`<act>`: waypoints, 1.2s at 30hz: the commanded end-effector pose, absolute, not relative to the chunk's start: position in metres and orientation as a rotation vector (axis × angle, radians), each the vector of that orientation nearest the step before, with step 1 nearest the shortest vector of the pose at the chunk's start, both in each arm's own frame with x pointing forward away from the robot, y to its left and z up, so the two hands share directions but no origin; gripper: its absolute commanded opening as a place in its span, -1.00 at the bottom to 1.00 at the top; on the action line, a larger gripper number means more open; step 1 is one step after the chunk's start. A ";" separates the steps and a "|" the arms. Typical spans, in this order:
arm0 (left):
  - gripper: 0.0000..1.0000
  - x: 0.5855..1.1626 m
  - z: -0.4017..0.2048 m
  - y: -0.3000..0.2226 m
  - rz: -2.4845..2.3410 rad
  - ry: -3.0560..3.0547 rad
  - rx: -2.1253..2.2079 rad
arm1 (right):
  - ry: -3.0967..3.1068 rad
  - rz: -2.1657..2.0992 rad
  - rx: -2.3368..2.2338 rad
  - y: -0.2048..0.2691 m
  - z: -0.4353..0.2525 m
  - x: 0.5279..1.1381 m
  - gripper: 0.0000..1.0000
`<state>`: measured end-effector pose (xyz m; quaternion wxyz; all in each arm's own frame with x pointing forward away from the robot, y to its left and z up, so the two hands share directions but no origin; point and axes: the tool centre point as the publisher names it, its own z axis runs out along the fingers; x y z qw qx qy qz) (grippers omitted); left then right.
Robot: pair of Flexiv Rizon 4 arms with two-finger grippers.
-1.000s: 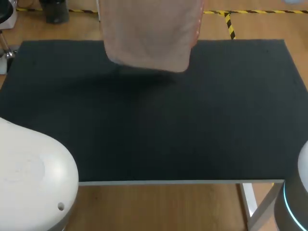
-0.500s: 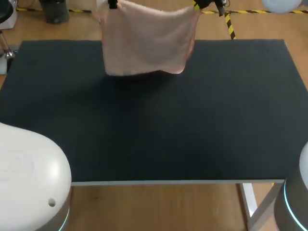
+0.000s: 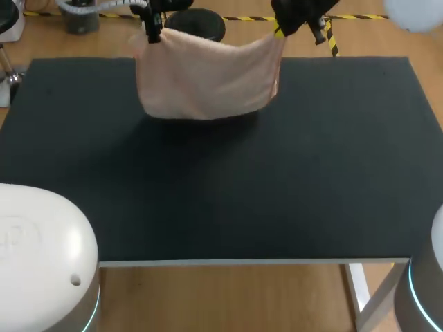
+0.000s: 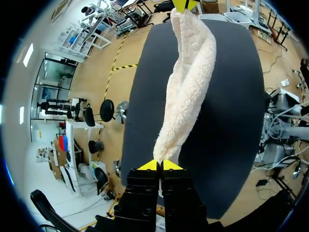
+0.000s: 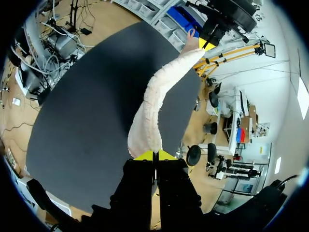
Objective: Fold the towel
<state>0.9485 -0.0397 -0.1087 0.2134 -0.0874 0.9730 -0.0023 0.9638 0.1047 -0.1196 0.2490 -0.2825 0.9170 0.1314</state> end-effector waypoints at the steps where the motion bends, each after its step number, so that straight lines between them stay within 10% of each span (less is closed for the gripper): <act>1: -1.00 0.937 -0.123 -0.036 -0.025 2.731 -0.257 | 2.512 0.358 -0.772 0.103 -0.131 0.955 -1.00; 36: -1.00 1.034 -0.288 -0.024 0.072 3.082 -0.441 | 2.737 0.223 -0.168 0.110 -0.306 1.048 -1.00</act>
